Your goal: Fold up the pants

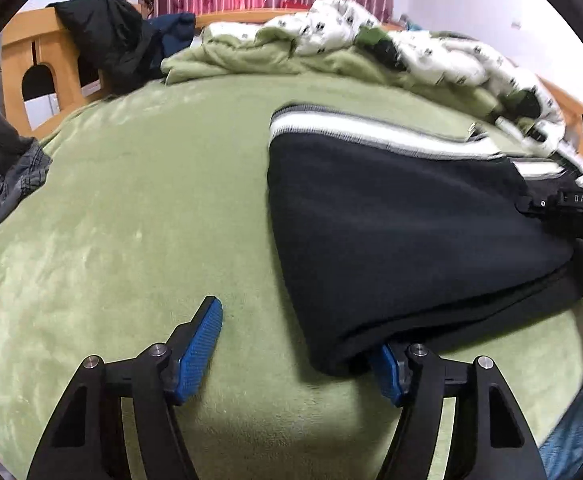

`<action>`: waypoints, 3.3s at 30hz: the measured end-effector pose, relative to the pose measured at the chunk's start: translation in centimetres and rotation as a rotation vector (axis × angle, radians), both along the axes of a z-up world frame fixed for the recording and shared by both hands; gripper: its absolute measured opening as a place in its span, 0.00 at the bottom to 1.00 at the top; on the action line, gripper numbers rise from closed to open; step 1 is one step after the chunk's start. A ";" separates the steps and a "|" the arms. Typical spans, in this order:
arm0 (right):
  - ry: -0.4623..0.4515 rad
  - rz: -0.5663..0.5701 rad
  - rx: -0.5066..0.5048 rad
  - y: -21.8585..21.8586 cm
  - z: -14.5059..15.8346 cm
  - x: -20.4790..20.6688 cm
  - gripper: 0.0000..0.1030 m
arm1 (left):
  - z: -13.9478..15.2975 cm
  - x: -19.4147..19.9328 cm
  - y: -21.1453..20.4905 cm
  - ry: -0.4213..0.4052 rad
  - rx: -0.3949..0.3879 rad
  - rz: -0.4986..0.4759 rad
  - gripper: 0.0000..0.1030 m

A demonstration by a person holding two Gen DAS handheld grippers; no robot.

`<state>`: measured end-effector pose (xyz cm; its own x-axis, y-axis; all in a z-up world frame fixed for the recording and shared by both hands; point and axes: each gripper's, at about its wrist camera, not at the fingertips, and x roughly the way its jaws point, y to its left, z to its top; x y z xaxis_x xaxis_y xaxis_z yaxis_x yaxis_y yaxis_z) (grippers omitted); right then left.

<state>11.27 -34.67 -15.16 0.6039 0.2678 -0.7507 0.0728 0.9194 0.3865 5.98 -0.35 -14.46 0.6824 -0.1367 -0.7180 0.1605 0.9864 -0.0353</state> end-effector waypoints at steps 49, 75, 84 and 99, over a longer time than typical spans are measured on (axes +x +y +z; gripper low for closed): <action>-0.100 -0.473 0.114 -29.1 -0.6 -6.6 0.73 | -1.2 13.7 1.8 0.274 -0.490 -0.080 0.57; -0.382 -0.203 -0.054 -10.4 13.3 -1.3 0.17 | 8.2 11.1 15.3 0.125 -0.413 0.013 0.10; -0.068 -0.246 0.083 -13.5 -0.6 -0.9 0.30 | 2.0 9.7 15.0 0.211 -0.102 0.114 0.45; -0.149 -0.108 -0.233 -5.0 7.6 -9.2 0.45 | 1.5 0.0 12.4 0.072 -0.118 0.088 0.66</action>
